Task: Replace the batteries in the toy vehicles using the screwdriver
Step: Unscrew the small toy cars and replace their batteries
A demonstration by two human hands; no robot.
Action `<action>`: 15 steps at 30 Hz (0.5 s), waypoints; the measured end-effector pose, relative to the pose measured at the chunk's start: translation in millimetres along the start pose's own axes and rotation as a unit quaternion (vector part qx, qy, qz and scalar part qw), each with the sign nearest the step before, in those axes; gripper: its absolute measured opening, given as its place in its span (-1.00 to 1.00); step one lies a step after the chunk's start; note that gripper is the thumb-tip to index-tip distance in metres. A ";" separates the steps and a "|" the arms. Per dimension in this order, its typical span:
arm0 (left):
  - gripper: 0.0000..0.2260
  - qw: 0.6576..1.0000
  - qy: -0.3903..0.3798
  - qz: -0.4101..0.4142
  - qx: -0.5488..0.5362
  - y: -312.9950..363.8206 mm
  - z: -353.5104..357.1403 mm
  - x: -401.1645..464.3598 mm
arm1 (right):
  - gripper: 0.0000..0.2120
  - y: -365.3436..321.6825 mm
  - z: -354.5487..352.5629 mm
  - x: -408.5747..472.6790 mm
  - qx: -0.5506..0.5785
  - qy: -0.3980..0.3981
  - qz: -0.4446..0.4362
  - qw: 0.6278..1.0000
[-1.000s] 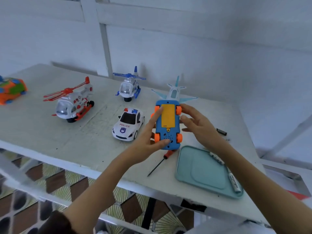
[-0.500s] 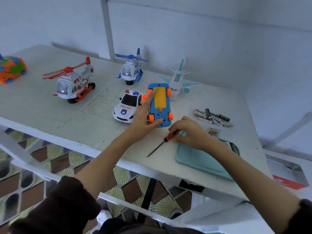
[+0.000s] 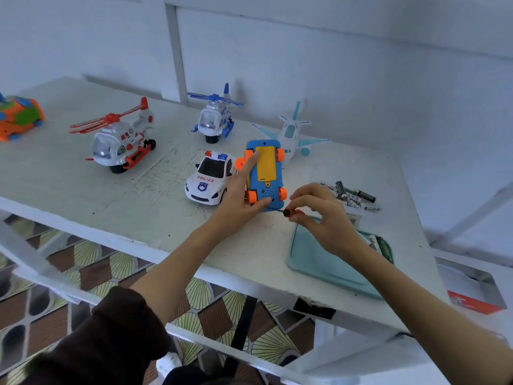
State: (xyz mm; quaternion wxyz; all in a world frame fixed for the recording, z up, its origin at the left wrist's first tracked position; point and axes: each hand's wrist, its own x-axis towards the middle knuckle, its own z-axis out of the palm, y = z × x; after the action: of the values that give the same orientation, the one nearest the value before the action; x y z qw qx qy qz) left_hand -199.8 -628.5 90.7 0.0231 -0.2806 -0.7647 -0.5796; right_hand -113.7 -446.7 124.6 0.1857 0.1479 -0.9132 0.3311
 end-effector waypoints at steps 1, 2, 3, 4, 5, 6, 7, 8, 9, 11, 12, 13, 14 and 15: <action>-0.28 1.000 0.000 0.004 0.008 -2.5 1.7 0.7 | -0.92 -2.5 -2.7 -1.1 0.015 0.016 0.012 1.000; -0.28 1.000 0.000 0.007 0.011 -5.9 3.2 1.6 | -0.91 -4.4 -5.4 -2.6 0.029 0.026 0.026 0.999; -0.28 1.000 0.000 0.008 0.015 -7.7 4.4 2.4 | -0.91 -6.3 -7.6 -4.2 0.040 0.028 0.043 0.998; -0.28 1.000 0.001 0.010 0.019 -8.7 5.7 3.4 | -0.92 -7.2 -9.1 -6.2 0.043 0.028 0.058 0.997; -0.28 1.000 0.001 0.012 0.026 -9.3 7.3 3.8 | -0.91 -7.0 -9.4 -8.6 0.032 0.032 0.066 0.997; -0.29 0.999 0.002 0.016 0.033 -10.9 9.0 3.8 | -0.91 -6.8 -9.1 -11.7 0.008 0.045 0.066 0.997; -0.29 0.999 0.006 0.022 0.041 -11.5 10.6 3.2 | -0.89 -7.4 -8.8 -14.6 -0.024 0.064 0.061 0.996; -0.30 0.998 0.012 0.028 0.051 -12.9 11.8 3.0 | -0.88 -8.4 -9.0 -17.0 -0.055 0.088 0.053 0.993; -0.31 0.997 0.018 0.036 0.059 -13.0 12.7 3.0 | -0.88 -10.0 -10.1 -18.6 -0.075 0.110 0.043 0.990; -0.30 0.996 0.019 0.049 0.068 -13.4 13.3 3.3 | -0.91 -12.9 -13.3 -20.4 -0.091 0.143 0.027 0.985; -0.30 0.996 0.018 0.056 0.068 -14.2 13.2 3.6 | -0.91 -12.6 -14.5 -21.0 -0.096 0.155 0.025 0.983; -0.29 0.996 0.018 0.059 0.068 -14.6 13.1 3.6 | -0.90 -11.8 -15.5 -21.2 -0.100 0.162 0.024 0.981; -0.29 0.996 0.019 0.059 0.067 -16.1 12.8 3.4 | -0.89 -10.4 -16.1 -21.2 -0.104 0.165 0.025 0.980; -0.29 0.996 0.019 0.056 0.065 -17.1 12.8 3.0 | -0.88 -9.2 -16.3 -21.0 -0.107 0.166 0.028 0.980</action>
State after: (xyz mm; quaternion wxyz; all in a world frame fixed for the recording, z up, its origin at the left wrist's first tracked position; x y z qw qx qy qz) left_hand -206.4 -618.6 72.7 0.0886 -0.3099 -0.7831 -0.5319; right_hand -87.6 -439.6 132.0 0.3404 0.0447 -0.9036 0.2561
